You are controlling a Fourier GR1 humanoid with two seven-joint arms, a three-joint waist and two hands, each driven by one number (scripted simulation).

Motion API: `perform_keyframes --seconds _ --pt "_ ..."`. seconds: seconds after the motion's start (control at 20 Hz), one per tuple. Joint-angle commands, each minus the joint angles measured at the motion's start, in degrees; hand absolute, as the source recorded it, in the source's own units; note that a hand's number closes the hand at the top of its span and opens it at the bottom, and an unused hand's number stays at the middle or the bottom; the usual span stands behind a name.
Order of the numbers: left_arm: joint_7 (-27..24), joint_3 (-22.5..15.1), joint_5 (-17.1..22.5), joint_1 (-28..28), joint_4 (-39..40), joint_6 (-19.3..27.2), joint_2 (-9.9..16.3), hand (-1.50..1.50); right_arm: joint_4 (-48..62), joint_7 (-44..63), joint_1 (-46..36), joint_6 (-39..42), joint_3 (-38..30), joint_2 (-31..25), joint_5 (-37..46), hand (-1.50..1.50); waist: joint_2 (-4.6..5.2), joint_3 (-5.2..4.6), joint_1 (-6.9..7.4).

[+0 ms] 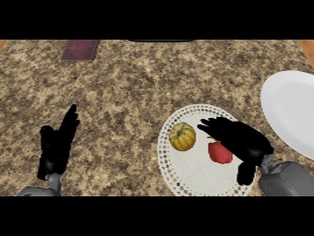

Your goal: Pick the bell pepper from the placemat and place it in the plate

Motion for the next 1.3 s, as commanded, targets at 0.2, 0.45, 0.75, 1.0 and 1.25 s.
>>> perform_keyframes --seconds 0.2,0.45,0.75,1.0,1.25 --pt "3.4 1.2 -1.9 -0.9 -1.4 -1.1 -1.9 0.00 4.2 -5.6 -2.1 -1.5 0.1 2.1 6.8 1.50 -0.02 0.00 0.00" --pt "4.0 3.6 -1.8 -1.0 -2.1 -3.8 0.1 0.00 12.0 -14.1 -4.0 -10.3 -3.8 1.3 9.0 1.50 0.03 0.02 0.20" --pt "1.0 4.4 -2.6 -0.3 -0.2 -3.9 -0.9 0.00 0.9 -9.4 -0.1 -13.1 -6.9 2.2 10.5 1.50 -0.11 0.00 -0.25" --pt "0.7 4.7 -1.4 -0.3 -0.1 -4.0 -1.6 0.00 10.0 10.6 -5.2 -18.7 -22.2 10.9 8.6 1.50 0.18 0.04 -0.23" --pt "1.1 3.8 -2.8 -3.7 2.5 -2.6 -3.3 0.00 14.9 24.5 -13.3 -27.0 -31.1 13.8 11.0 1.50 0.50 0.01 0.25"
